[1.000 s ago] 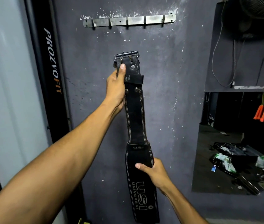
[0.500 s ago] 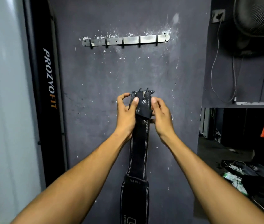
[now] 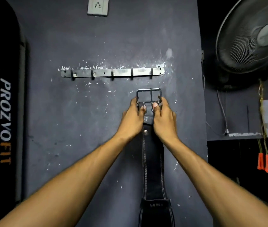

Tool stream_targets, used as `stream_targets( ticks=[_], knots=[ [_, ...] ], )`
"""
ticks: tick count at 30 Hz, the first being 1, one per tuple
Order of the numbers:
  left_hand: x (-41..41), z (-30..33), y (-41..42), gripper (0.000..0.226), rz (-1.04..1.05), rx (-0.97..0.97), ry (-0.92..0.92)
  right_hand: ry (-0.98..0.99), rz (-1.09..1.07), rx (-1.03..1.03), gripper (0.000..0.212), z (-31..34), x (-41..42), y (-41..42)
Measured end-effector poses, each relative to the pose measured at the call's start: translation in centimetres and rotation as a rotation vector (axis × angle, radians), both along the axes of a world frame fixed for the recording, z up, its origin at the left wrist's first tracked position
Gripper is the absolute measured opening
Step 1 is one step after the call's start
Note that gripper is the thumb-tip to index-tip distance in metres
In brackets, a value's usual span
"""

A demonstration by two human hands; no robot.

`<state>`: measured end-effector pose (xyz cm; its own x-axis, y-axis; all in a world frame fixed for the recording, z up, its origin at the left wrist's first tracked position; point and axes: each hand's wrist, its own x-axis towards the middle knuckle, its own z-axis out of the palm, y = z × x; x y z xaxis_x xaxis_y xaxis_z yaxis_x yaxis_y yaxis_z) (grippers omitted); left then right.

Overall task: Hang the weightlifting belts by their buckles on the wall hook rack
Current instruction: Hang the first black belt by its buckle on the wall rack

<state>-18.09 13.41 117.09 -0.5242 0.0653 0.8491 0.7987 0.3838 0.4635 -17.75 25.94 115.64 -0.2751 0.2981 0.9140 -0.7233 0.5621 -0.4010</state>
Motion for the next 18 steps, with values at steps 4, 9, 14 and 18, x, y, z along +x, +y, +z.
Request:
stream_targets(
  ticks=[4,9,14,18],
  knots=[
    [-2.7,5.4,1.8,0.044,0.047,-0.059,0.054,0.067,-0.095,0.013,0.032,5.5,-2.8,1.2],
    [-5.7,13.1,3.8,0.042,0.125,-0.141,0.054,0.025,-0.140,0.017,0.057,12.8,-5.2,3.0],
    [-7.1,15.6,6.1,0.072,0.258,-0.338,-0.078,-0.138,-0.172,-0.040,0.030,14.5,-7.6,5.0],
    [-7.7,12.7,6.0,0.078,0.196,-0.355,-0.093,-0.159,-0.273,0.133,0.037,11.9,-7.4,5.9]
  ],
)
